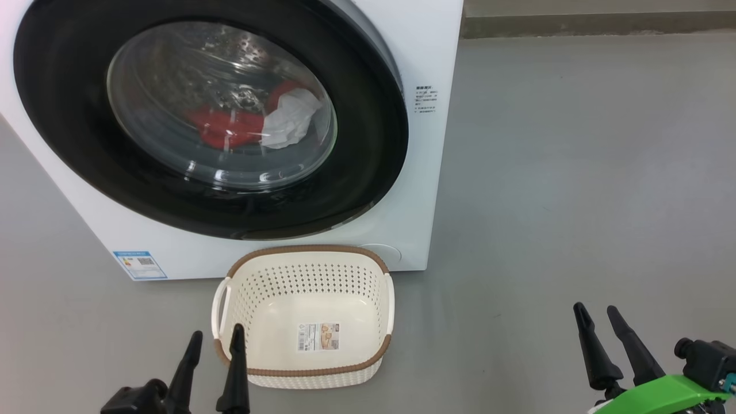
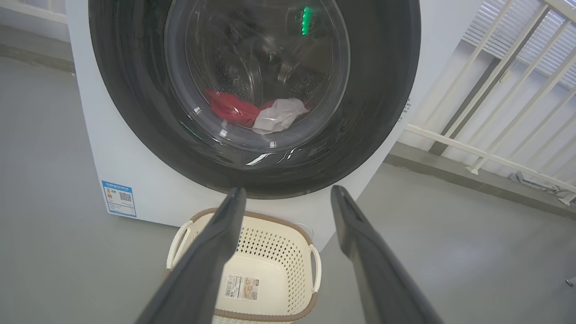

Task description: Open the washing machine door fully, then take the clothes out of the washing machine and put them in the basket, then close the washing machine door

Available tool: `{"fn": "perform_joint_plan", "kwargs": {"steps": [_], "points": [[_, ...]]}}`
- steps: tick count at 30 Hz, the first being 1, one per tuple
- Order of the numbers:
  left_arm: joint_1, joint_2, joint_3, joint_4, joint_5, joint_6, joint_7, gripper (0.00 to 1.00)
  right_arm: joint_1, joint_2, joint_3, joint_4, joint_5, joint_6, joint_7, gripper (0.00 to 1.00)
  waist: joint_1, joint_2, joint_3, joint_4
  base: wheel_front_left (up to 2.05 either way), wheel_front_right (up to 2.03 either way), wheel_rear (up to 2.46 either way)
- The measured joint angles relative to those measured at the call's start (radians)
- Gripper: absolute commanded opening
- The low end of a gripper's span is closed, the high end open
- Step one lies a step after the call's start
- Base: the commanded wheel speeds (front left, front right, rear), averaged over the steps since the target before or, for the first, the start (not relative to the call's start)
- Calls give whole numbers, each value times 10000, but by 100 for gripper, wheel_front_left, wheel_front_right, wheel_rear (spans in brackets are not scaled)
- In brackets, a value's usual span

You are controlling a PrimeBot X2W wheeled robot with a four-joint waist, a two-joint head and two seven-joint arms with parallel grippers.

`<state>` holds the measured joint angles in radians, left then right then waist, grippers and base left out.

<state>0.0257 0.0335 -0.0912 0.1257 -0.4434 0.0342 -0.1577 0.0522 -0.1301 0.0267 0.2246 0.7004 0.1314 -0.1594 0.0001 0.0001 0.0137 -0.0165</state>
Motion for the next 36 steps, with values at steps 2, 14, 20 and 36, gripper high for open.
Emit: {"fn": "perform_joint_plan", "kwargs": {"steps": [2, 14, 20, 36], "points": [[37, 8, -27, -46, 219, 8, -40, 100, 82, -10, 10, 4, -203, 0, -40, 100, 0, 0, 4, -9, 0, 0, 0], [166, 33, -165, -142, 1461, 125, -393, 100, 110, -46, 35, -117, -1149, 0, -360, 100, 0, 0, 60, 1, 0, 0, 0], [167, 63, -245, -150, 2199, 196, -570, 100, 242, -67, -127, -194, -1628, 0, -558, 100, 0, 0, 89, 16, 0, 0, 0], [172, 82, -307, -109, 3329, 280, -920, 100, 494, 23, -485, -307, -2711, 0, -888, 100, 0, 0, 222, -47, 0, 0, 0]]}}
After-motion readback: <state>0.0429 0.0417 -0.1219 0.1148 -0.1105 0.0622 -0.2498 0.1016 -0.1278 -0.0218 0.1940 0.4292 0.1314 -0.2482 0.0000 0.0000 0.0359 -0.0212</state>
